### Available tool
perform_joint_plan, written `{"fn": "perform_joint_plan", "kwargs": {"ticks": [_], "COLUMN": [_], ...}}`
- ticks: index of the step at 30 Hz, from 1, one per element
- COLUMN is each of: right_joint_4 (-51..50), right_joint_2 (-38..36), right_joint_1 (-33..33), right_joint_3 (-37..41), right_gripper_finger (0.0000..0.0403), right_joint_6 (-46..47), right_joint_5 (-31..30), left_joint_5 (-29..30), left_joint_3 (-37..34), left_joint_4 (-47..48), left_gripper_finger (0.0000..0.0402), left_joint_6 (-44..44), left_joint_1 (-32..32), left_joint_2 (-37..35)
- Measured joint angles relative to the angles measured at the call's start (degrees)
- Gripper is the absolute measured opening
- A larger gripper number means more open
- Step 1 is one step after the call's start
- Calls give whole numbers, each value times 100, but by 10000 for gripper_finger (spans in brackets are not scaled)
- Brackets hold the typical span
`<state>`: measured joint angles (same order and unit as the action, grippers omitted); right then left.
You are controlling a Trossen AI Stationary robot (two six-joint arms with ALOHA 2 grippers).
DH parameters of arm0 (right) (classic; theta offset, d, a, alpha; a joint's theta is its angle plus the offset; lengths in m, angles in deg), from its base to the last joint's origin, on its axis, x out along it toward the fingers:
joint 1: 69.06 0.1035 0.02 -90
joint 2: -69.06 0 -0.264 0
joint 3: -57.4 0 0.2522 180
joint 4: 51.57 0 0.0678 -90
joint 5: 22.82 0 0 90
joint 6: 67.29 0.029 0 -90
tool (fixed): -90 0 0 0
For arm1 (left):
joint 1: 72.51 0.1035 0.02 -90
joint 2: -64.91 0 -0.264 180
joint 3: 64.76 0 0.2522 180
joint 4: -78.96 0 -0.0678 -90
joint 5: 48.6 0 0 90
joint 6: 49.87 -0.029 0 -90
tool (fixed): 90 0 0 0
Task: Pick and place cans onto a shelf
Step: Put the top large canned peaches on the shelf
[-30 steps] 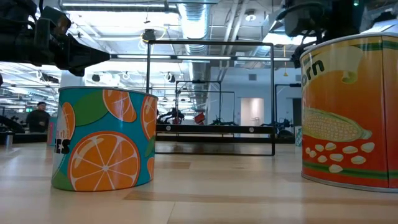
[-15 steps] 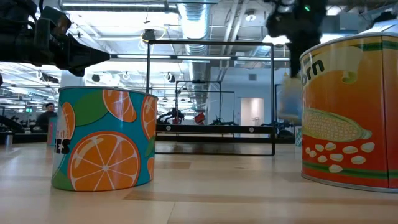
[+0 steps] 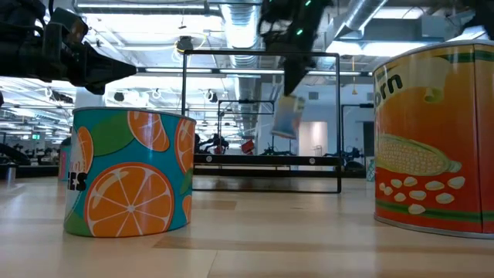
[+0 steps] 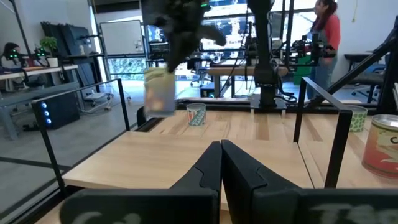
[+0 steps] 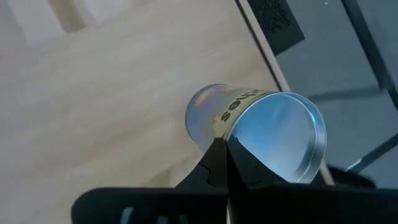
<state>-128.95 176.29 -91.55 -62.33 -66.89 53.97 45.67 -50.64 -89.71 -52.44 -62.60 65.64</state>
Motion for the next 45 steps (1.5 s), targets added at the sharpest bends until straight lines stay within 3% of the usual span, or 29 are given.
{"fn": "perform_joint_plan", "kwargs": {"ticks": [6,12,45], "right_joint_4": [-396,-611,-437], "right_joint_2": [992,1472,1503], "right_joint_1": [-268,-407,-454], "right_joint_3": [-972,-1326,-1345], "right_gripper_finger": [5,5,8], "right_joint_6": [-573,-868,-1010], "right_joint_5": [25,3,118], "left_joint_5": [2,0,0], "left_joint_3": [0,1,0], "left_joint_4": [0,0,2], "left_gripper_finger": [0,0,0], "left_joint_6": [-2,-1,0], "left_joint_1": [0,-1,-2], "left_joint_2": [0,0,0]}}
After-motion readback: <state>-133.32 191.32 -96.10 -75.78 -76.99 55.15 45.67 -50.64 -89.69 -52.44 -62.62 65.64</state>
